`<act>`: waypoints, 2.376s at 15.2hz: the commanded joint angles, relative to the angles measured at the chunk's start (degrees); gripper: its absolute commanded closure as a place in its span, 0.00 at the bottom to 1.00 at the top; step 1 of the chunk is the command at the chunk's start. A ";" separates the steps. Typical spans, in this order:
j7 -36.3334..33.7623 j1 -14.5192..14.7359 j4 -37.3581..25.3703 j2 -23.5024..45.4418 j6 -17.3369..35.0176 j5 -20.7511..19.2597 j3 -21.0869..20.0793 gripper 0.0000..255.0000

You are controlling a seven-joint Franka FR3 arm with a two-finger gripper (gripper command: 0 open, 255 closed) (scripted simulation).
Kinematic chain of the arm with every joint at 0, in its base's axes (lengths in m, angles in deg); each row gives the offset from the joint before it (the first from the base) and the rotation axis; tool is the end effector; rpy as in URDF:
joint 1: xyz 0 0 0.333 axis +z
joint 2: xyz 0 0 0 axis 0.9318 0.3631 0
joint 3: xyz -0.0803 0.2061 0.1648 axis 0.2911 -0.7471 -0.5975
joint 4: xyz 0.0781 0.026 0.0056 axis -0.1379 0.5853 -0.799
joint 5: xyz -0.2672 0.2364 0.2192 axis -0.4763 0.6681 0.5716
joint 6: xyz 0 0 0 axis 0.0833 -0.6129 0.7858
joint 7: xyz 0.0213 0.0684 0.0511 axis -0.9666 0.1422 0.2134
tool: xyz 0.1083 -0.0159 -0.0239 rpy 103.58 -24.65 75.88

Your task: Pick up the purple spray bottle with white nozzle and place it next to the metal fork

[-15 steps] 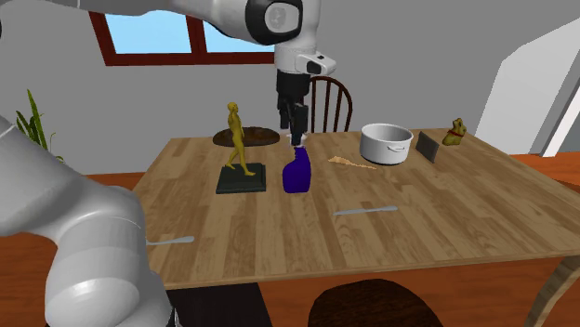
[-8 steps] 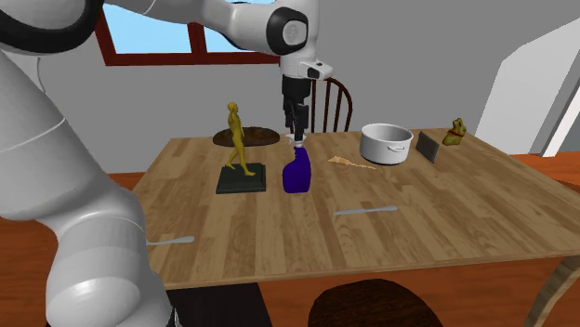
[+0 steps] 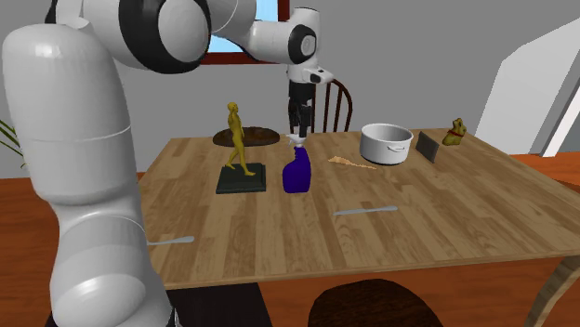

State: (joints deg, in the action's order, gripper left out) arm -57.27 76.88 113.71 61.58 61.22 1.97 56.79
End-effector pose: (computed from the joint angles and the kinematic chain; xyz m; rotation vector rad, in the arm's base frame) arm 0.5030 0.3592 0.4245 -3.1081 0.2506 0.0582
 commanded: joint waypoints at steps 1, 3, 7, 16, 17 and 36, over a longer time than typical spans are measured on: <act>-3.42 1.78 -4.99 5.24 -0.67 -2.98 -0.36 0.00; -6.30 4.01 -10.63 10.59 -1.87 -5.79 -0.20 0.00; -6.51 4.20 -8.94 11.08 0.26 -6.04 0.09 0.00; -6.83 4.24 -6.39 11.84 3.48 -6.52 0.29 0.00; -6.83 4.24 -6.39 11.84 3.48 -6.52 0.29 0.00; -6.43 4.23 -10.19 10.61 -1.41 -5.78 -0.04 1.00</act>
State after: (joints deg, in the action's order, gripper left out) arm -63.82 81.13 104.31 72.23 60.65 -3.86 56.74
